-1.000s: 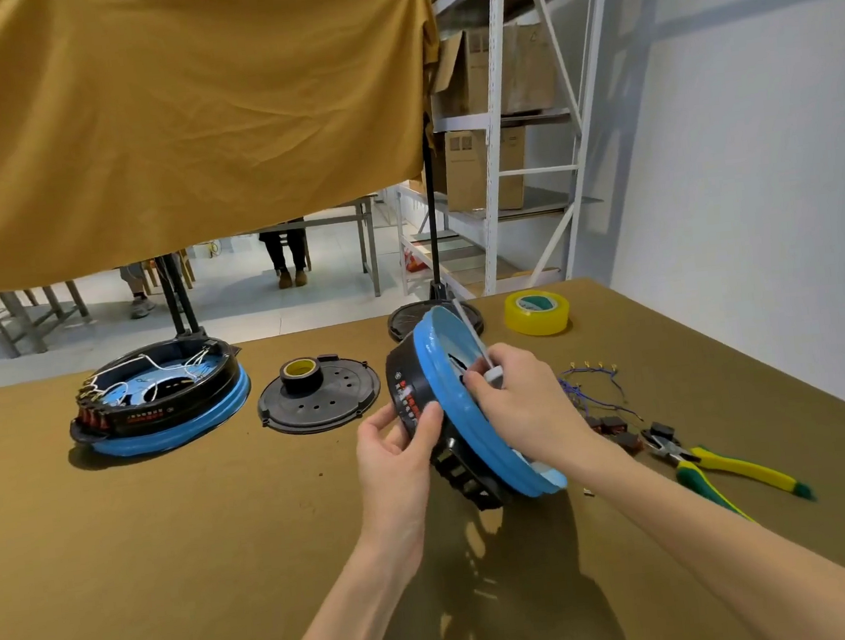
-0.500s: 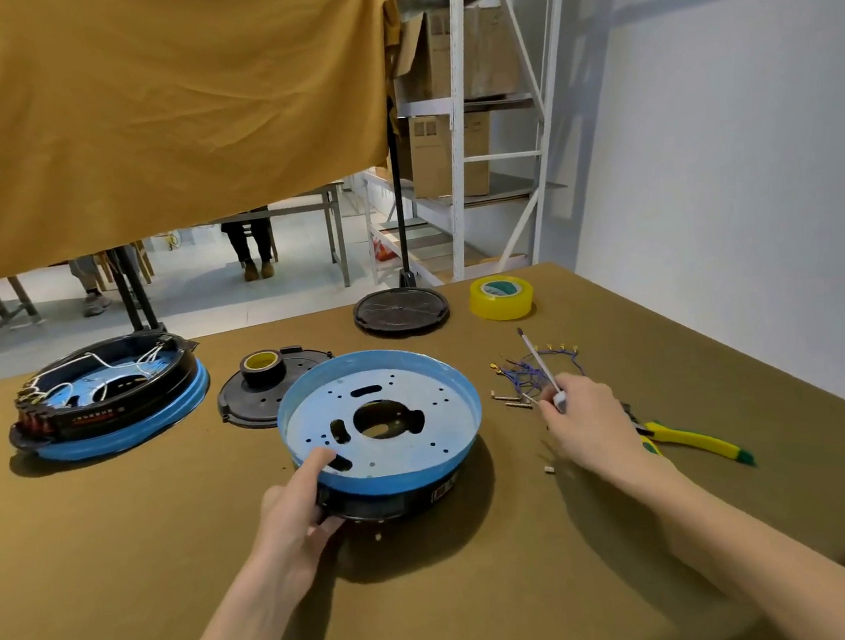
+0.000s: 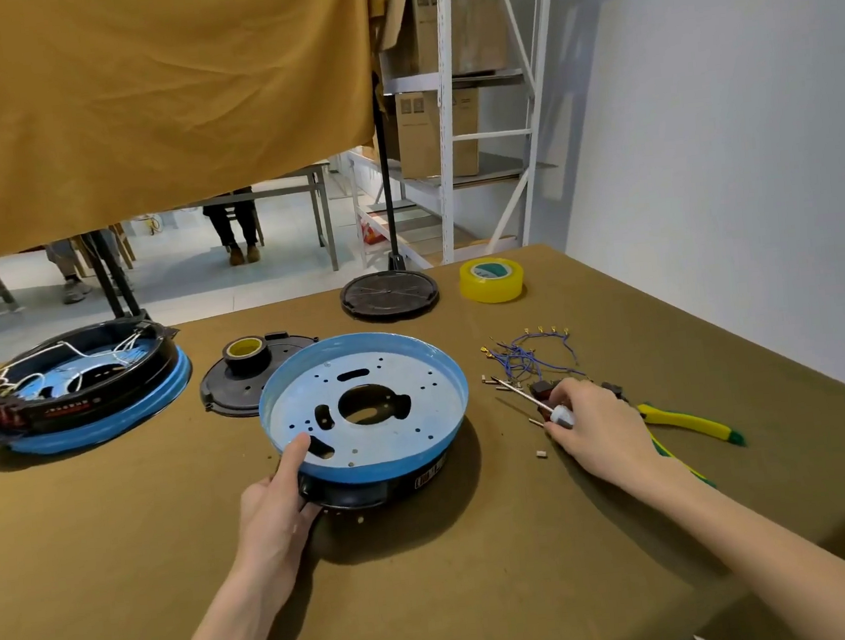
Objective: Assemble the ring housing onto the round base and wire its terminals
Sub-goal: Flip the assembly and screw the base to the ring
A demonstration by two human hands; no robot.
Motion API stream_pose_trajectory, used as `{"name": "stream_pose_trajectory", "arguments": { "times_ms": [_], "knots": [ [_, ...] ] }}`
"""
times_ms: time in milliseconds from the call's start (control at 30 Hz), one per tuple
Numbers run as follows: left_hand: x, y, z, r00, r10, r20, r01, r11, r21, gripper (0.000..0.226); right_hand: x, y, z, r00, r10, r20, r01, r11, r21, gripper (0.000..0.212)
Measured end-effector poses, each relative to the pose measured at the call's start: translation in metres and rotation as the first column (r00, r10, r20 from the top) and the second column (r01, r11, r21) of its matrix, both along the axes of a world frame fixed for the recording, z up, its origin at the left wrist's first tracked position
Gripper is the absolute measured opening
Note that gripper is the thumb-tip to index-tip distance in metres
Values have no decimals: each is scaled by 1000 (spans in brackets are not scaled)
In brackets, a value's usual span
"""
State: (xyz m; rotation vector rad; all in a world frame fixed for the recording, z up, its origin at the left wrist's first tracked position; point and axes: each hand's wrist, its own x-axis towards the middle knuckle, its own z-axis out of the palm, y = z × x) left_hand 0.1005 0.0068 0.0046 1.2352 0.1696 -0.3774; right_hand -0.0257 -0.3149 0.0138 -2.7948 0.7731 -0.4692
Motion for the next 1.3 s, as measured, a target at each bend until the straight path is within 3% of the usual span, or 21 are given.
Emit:
{"name": "stream_pose_trajectory", "arguments": {
  "times_ms": [133,267,367,433,567,633,700,767,867,967,1133,1300],
  "knots": [
    [-1,0,0,1000,-11,13,11,1000,1,26,-9,1,-2,998,-8,68,13,998,-69,27],
    [-1,0,-1,1000,-7,9,7,1000,-8,24,-18,12,-5,972,161,171,-126,973,-195,9],
    [0,0,-3,1000,-3,0,3,999,-33,25,-20,18,-9,969,247,21,-243,965,-98,22],
    [0,-1,-3,999,30,-11,-30,998,-51,25,-20,18,-10,962,263,-68,-270,955,-123,27],
    [-5,-1,4,993,97,66,-94,994,-49,22,-23,18,-8,959,276,-63,-282,951,-127,19],
    [-5,-1,16,972,120,204,-112,992,-52,17,-24,19,-6,961,276,15,-276,961,-9,11],
    [-4,-1,36,883,147,445,-156,988,-18,20,-22,21,-1,953,252,169,-282,941,185,5],
    [-3,-5,58,694,83,716,-222,970,103,34,-16,24,8,924,199,326,-310,890,335,12],
    [-10,-16,77,462,-118,879,-312,907,285,68,-6,33,26,862,130,489,-382,802,460,13],
    [-19,-29,77,255,-368,894,-388,808,443,92,1,41,42,784,58,618,-448,743,498,13],
    [-29,-47,55,11,-656,755,-465,665,584,96,0,42,60,662,-111,741,-456,725,517,12],
    [-46,-60,7,-146,-786,600,-516,579,632,87,-11,43,53,727,-11,686,-430,772,469,21]
  ]
}}
